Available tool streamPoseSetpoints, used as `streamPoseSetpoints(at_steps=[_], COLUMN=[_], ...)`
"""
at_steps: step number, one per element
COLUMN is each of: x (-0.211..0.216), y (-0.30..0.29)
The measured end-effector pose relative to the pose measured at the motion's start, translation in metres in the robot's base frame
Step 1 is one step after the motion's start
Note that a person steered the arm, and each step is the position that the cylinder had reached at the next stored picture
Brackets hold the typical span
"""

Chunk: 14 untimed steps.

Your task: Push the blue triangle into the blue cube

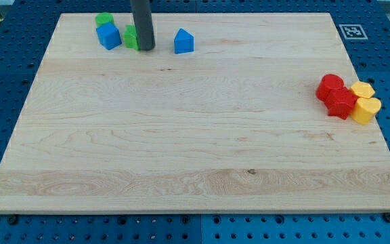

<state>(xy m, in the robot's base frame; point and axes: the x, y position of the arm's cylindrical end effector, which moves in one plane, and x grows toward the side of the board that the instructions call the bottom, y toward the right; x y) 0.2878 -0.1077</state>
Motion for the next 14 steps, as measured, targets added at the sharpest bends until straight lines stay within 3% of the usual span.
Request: streamPoseSetpoints(at_steps=[1, 3, 6, 8, 10, 12, 14], x=[-0.003, 0.028, 0.021, -0.015, -0.016, -0.044, -0.01], y=[0.004, 0.074, 0.124, 0.151, 0.085, 0.074, 0.049])
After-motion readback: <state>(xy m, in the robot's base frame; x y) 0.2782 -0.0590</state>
